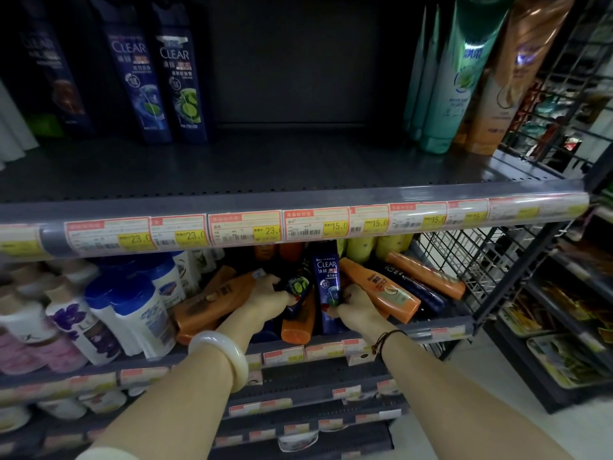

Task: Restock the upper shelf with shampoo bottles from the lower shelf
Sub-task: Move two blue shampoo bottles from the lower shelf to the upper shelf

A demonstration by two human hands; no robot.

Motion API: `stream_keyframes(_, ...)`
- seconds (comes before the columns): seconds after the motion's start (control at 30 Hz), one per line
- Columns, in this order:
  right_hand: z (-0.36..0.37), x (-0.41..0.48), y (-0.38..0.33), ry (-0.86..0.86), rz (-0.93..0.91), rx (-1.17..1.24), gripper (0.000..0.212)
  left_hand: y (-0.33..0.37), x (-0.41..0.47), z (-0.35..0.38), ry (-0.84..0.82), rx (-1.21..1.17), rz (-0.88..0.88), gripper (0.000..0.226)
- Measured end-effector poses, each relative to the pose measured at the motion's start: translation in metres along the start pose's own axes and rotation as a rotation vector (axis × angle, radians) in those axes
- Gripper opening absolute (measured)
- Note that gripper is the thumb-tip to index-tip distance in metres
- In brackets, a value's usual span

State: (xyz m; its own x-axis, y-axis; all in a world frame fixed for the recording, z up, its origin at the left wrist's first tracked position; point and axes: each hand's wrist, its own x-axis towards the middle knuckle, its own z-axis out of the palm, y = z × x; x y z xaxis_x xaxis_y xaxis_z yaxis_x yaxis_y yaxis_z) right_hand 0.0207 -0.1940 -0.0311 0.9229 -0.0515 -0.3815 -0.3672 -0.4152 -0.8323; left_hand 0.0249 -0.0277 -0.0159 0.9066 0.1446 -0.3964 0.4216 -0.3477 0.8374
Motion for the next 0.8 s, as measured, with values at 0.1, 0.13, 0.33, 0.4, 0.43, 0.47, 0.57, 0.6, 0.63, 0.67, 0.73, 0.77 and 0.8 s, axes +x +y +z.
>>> stream_keyframes(0.1, -0.002, -0.004, -0.003, -0.015, 0.0, 0.033, 0.047, -0.002, -0.002, 0.002, 0.014, -0.056, -0.009, 0.058)
stream_keyframes(0.13, -0.002, -0.005, -0.005, -0.024, 0.0, 0.036, 0.046, -0.003, -0.003, 0.002, 0.017, -0.083, -0.025, 0.059)
stream_keyframes(0.33, -0.004, -0.018, -0.014, -0.067, 0.023, 0.108, 0.043, -0.005, -0.014, -0.004, -0.038, -0.342, -0.089, 0.039)
stream_keyframes(0.4, -0.004, -0.026, -0.018, -0.084, 0.021, 0.151, 0.041, -0.003, -0.023, -0.006, -0.075, -0.411, -0.075, 0.032)
stream_keyframes(0.43, -0.005, -0.03, -0.019, -0.094, 0.019, 0.172, 0.038, -0.002, -0.028, -0.007, -0.089, -0.436, -0.066, 0.029)
stream_keyframes(0.47, -0.005, -0.035, -0.021, -0.104, 0.017, 0.197, 0.036, -0.001, -0.033, -0.008, -0.105, -0.451, -0.057, 0.027)
stream_keyframes(0.57, -0.009, -0.051, -0.025, -0.148, 0.012, 0.269, 0.036, -0.003, -0.049, -0.012, -0.166, -0.463, -0.024, 0.034)
stream_keyframes(0.6, -0.01, -0.056, -0.025, -0.165, 0.012, 0.274, 0.039, -0.004, -0.052, -0.013, -0.183, -0.46, -0.02, 0.038)
stream_keyframes(0.63, -0.011, -0.061, -0.025, -0.174, 0.013, 0.273, 0.042, -0.006, -0.057, -0.013, -0.195, -0.467, -0.016, 0.039)
stream_keyframes(0.67, -0.012, -0.066, -0.024, -0.18, 0.013, 0.273, 0.045, -0.006, -0.064, -0.014, -0.199, -0.471, -0.013, 0.039)
stream_keyframes(0.73, -0.014, -0.078, -0.023, -0.176, 0.015, 0.271, 0.048, -0.008, -0.074, -0.016, -0.202, -0.478, -0.007, 0.036)
stream_keyframes(0.77, -0.014, -0.084, -0.022, -0.174, 0.012, 0.267, 0.046, -0.01, -0.078, -0.017, -0.21, -0.478, -0.005, 0.034)
stream_keyframes(0.8, -0.015, -0.089, -0.021, -0.181, 0.007, 0.27, 0.045, -0.01, -0.084, -0.018, -0.225, -0.461, -0.002, 0.033)
